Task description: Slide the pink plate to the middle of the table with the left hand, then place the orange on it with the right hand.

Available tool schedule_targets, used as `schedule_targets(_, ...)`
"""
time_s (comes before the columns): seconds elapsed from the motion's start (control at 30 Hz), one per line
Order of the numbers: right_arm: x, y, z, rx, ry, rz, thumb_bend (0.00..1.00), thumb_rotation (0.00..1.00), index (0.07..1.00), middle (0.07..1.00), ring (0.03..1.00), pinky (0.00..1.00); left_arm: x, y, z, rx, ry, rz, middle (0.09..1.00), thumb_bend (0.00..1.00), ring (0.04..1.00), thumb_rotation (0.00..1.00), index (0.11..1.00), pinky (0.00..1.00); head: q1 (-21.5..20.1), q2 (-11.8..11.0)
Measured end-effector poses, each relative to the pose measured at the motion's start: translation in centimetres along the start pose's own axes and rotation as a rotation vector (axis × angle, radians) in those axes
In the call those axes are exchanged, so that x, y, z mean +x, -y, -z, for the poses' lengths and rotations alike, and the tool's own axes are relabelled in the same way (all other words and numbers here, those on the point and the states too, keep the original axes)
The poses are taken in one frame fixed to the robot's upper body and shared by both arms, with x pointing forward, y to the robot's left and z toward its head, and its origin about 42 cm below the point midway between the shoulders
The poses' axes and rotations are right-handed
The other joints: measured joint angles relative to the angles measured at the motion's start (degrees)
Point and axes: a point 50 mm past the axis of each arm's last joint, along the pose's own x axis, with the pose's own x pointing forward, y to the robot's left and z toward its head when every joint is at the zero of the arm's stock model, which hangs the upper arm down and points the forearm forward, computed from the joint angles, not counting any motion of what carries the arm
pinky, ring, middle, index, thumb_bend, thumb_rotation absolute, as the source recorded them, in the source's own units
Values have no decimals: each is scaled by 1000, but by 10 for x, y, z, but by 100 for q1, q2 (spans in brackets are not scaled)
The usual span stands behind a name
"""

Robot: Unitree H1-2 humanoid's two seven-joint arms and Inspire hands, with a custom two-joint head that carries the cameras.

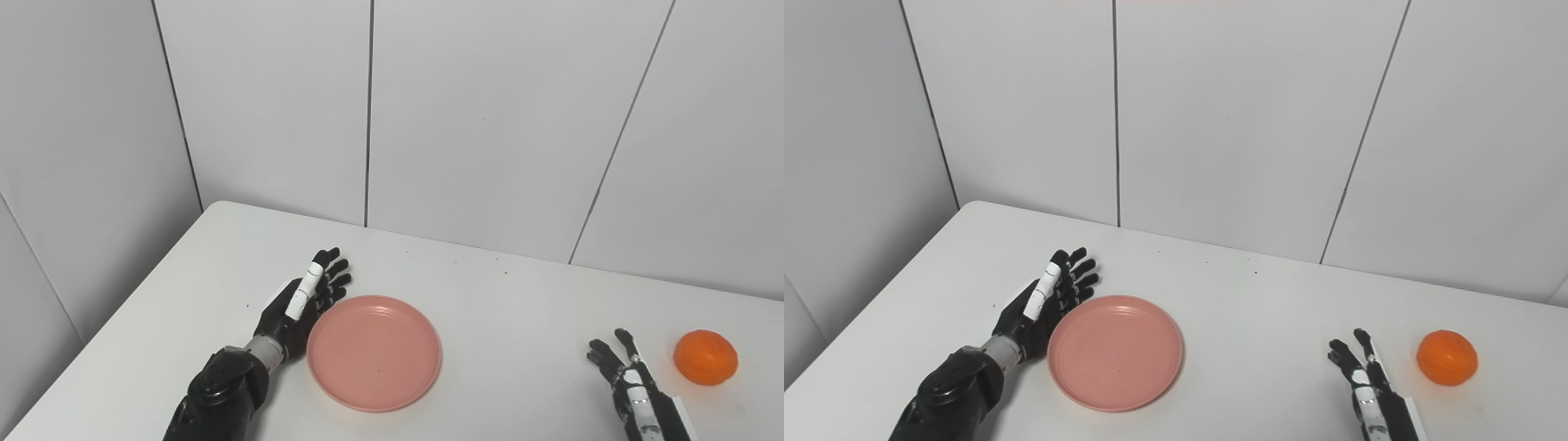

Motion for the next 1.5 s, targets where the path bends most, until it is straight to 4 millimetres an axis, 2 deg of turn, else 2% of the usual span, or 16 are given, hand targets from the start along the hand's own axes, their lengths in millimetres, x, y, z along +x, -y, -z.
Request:
schedule_targets(0.17, 0, -4, 0, 3, -10, -9, 738, 857, 971, 869, 881, 983, 2, 11, 5, -82, 14, -31, 1000, 852, 1000, 848, 1000, 1000, -141, 53)
schedule_targets(0.27, 0, -7, 0, -2, -11, -13, 743, 862, 972, 869, 880, 978, 3, 13, 5, -86, 16, -26, 1000, 837, 1000, 859, 1000, 1000, -387, 176)
schedule_targets(0.4, -4, -14, 0, 3, -26, -18, 757, 854, 961, 860, 869, 970, 2, 16, 2, -86, 8, -19, 1000, 835, 1000, 848, 1000, 1000, -712, 456)
schedule_targets(0.47, -6, -20, -1, 9, -27, -16, 757, 862, 962, 865, 872, 974, 1, 19, -4, -92, 1, -10, 1000, 829, 1000, 844, 1000, 1000, -730, 475)
schedule_targets(0.5, -7, -23, -3, 8, -30, -16, 767, 864, 962, 868, 872, 976, 0, 22, -6, -95, -1, -5, 1000, 823, 1000, 855, 1000, 1000, -921, 588)
schedule_targets(0.7, -6, -32, -11, -18, -34, -19, 758, 873, 966, 859, 866, 975, -2, 33, -12, -105, 7, 11, 1000, 778, 1000, 856, 1000, 1000, -1396, 703)
schedule_targets(1.03, -2, -48, -14, -14, -33, -35, 754, 864, 966, 867, 871, 982, -2, 44, -14, -159, 33, 22, 1000, 795, 1000, 840, 1000, 1000, -1565, 730)
schedule_targets(1.33, -2, -49, -19, -12, -37, -30, 771, 854, 964, 861, 865, 979, 1, 58, -11, -216, 40, 29, 1000, 802, 1000, 836, 1000, 1000, -1714, 897)
schedule_targets(1.5, -2, -53, -30, -9, -31, -32, 774, 858, 962, 858, 861, 970, 4, 66, -16, -249, 54, 3, 1000, 800, 1000, 858, 1000, 1000, -1802, 1125)
